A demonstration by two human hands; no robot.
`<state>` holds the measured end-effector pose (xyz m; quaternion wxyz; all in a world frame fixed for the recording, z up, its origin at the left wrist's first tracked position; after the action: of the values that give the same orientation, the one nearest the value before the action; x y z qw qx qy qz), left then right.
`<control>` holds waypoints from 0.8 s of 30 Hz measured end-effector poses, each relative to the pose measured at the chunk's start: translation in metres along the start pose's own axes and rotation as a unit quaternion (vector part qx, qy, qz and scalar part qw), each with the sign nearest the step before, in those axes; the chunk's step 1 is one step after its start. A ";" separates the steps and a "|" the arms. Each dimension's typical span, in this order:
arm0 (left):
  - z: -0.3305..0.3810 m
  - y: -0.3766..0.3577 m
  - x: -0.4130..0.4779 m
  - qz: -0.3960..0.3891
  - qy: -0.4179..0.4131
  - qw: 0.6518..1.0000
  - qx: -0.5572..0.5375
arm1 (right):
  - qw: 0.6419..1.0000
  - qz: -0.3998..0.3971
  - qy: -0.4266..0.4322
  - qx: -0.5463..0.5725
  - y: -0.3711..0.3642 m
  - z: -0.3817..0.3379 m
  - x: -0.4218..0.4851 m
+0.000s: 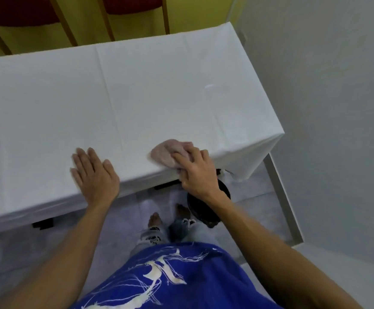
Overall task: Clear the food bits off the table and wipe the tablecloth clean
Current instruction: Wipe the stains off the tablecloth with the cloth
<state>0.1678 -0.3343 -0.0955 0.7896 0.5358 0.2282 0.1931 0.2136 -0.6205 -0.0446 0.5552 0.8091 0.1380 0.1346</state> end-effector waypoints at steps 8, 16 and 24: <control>0.007 0.009 0.005 -0.024 0.053 0.997 -0.058 | 0.969 0.048 -0.237 -0.060 0.075 0.203 -0.008; 0.163 -0.040 -0.041 -0.069 -0.116 0.985 -0.104 | 0.995 0.027 -0.093 0.011 0.015 0.049 0.025; 0.157 -0.065 -0.049 -0.089 -0.133 0.987 0.003 | 0.989 0.033 -0.140 -0.027 0.053 0.140 0.021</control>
<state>0.2206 -0.5030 -0.0987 0.8255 0.5366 0.1681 0.0483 0.2886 -0.7513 -0.0422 0.5859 0.8088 0.0284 0.0417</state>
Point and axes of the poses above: each hand's wrist, its own x-axis towards the middle knuckle, its own y-axis out of the back of the hand, z = x × y, the point moved 10 cm from there along x, towards the middle knuckle, and after that the axes turned 1 degree about -x, right-handed, at the moved point
